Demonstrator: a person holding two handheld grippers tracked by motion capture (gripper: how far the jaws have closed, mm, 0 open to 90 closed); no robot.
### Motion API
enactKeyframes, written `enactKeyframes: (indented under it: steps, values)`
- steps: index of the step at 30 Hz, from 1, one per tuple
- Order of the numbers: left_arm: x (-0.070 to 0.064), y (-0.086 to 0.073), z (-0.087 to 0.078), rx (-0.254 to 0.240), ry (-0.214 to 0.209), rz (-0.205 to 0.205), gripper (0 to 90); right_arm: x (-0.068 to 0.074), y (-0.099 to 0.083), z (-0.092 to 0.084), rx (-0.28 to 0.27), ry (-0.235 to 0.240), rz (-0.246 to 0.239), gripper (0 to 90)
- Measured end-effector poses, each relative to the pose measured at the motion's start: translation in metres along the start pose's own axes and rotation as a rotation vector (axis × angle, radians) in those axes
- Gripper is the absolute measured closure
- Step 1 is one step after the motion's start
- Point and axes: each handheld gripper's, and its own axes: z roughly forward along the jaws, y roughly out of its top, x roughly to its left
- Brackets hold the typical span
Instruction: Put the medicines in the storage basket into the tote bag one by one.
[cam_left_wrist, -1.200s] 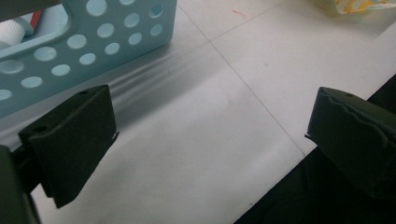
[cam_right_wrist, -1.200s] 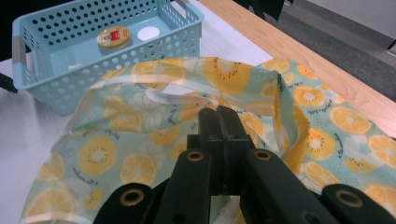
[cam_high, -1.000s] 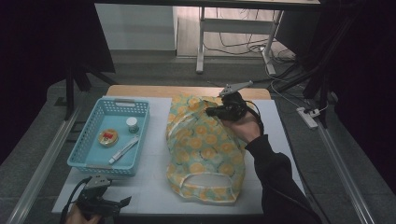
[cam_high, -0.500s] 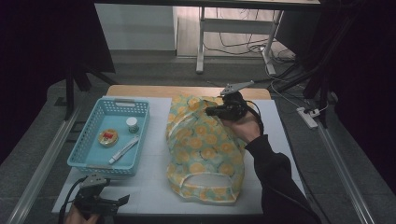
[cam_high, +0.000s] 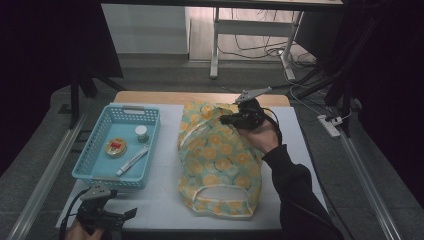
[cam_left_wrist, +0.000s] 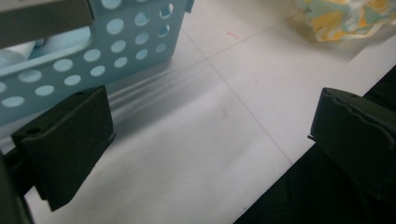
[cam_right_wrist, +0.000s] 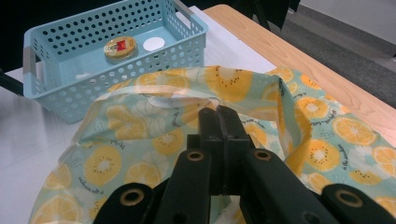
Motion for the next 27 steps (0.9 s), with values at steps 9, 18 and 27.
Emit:
enactKeyframes:
  steps: [9,18,27]
  values:
    - [0.000,0.004,-0.004,-0.052,-0.054,-0.009,0.0,-0.002,0.002,-0.001,0.002,-0.008,-0.008,90.0]
    - [0.001,0.010,-0.012,-0.092,-0.054,0.004,0.0,-0.004,0.001,0.001,-0.004,-0.003,-0.008,90.0]
    - [0.003,0.024,-0.019,-0.084,-0.028,0.007,0.0,-0.007,0.000,-0.001,-0.008,0.000,0.003,90.0]
